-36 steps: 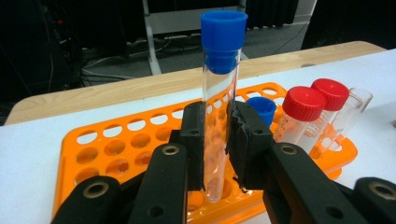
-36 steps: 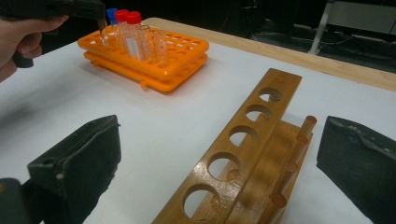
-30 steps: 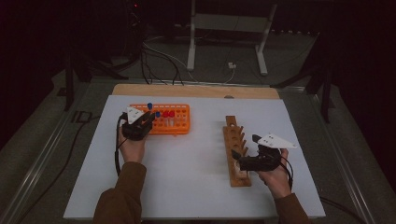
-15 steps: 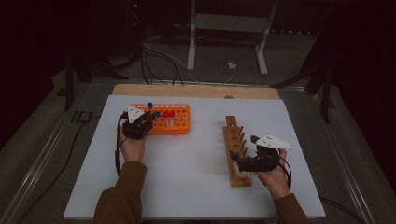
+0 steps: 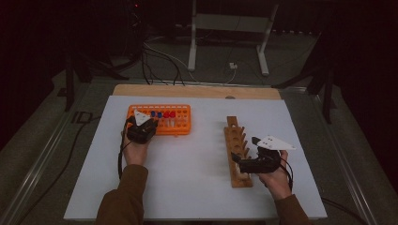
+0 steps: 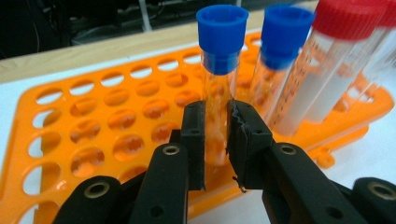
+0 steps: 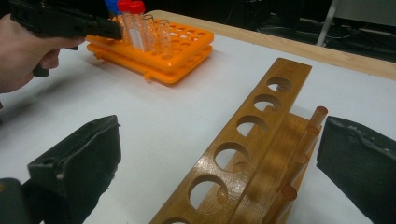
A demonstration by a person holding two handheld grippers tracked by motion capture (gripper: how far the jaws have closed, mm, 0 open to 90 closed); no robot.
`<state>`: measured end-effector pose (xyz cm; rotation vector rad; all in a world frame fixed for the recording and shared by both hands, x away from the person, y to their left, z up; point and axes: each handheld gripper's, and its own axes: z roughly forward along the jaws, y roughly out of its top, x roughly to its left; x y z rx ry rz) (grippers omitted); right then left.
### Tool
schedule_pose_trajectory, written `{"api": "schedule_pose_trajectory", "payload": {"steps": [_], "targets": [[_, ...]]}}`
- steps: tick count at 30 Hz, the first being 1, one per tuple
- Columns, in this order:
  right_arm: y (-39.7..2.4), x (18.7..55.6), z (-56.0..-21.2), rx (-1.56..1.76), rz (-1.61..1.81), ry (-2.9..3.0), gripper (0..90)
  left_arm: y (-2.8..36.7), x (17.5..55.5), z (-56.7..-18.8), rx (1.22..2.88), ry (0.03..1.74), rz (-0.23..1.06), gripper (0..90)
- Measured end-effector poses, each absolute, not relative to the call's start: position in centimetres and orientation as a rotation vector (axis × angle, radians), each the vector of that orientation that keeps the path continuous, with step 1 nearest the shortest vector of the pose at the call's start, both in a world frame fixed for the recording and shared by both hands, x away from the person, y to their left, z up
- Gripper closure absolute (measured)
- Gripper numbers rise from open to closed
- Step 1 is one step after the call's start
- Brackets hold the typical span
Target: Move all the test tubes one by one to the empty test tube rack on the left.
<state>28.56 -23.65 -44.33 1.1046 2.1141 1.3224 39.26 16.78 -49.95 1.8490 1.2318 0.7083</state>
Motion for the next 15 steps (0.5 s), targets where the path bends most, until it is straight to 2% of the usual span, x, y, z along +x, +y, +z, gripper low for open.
{"api": "schedule_pose_trajectory", "payload": {"steps": [5, 10, 15], "targets": [[-23.7, 28.4, -44.3, 1.099, 1.326, 2.111, 0.0, 16.9, 39.2, -49.9, 1.841, 1.249, 0.7, 75.9], [-24.0, 28.4, -44.4, 1.096, 1.33, 2.11, 0.0, 17.6, 38.6, -49.9, 1.783, 1.317, 0.658, 56.5], [-24.2, 28.1, -44.4, 1.08, 1.343, 2.101, 0.0, 18.7, 36.8, -48.9, 1.736, 1.298, 0.64, 38.8]]}}
